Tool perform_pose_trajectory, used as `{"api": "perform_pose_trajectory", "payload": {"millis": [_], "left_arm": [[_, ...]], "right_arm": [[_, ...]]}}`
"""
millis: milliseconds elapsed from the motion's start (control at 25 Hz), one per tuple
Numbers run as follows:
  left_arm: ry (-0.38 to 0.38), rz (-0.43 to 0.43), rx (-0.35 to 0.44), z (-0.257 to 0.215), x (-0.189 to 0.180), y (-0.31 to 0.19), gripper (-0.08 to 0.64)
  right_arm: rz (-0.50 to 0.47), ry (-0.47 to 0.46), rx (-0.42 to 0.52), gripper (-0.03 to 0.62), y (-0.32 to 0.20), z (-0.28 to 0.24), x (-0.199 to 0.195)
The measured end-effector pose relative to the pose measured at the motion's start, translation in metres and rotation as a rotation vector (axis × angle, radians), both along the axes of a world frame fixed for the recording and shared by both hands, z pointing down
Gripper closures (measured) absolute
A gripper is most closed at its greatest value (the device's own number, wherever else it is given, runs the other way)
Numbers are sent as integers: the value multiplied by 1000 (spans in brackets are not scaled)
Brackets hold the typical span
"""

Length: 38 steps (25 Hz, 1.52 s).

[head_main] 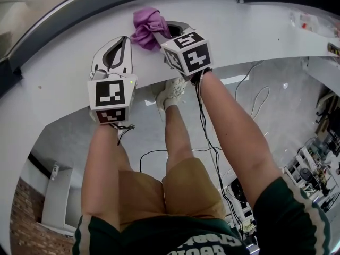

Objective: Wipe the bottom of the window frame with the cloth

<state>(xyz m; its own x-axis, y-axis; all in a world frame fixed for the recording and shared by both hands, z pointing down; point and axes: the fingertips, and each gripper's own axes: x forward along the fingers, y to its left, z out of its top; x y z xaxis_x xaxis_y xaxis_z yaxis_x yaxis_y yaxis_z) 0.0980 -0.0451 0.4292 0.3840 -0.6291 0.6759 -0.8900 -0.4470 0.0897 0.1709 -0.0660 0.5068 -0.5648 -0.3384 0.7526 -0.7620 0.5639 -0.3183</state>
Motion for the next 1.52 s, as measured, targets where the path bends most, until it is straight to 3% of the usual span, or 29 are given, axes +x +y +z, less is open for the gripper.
{"api": "perform_pose_trajectory", "payload": {"millis": [680, 1160, 1360, 1520], "left_arm": [[-6, 139, 10, 20, 123, -38, 552], [34, 207, 20, 24, 211, -56, 552], [49, 255, 20, 18, 230, -49, 552], [60, 262, 8, 19, 246, -43, 552]], "right_arm": [[46, 59, 48, 515, -32, 6, 138], [78, 119, 65, 515, -48, 13, 226], [129, 157, 77, 515, -53, 8, 251], [110, 184, 93, 515, -52, 9, 264]]}}
